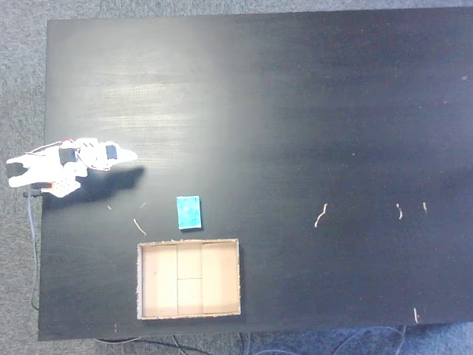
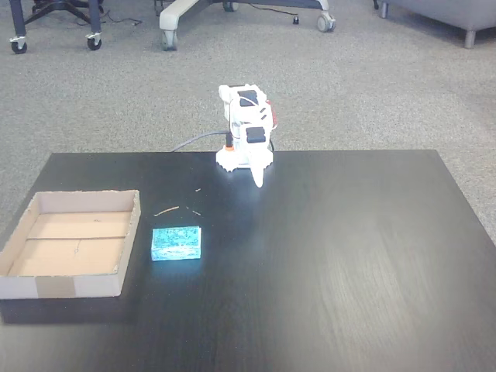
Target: Pick the green block and drop it in the box on the right.
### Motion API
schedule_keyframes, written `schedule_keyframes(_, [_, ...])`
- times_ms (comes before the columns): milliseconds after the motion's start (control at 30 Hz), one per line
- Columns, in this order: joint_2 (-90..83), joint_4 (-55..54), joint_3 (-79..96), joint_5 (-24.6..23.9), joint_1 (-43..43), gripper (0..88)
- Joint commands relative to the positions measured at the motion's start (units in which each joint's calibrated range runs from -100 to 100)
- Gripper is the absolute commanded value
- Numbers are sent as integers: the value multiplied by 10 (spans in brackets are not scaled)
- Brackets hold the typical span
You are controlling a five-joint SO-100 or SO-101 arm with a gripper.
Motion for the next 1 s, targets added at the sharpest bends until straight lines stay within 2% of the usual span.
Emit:
schedule_keyframes(0, [-3,3,14,-2,4,2])
schedule_keyframes(800, [-3,3,14,-2,4,2])
schedule_keyframes(900, [-3,2,14,19,-13,2])
schedule_keyframes(967, [-4,0,14,15,7,1])
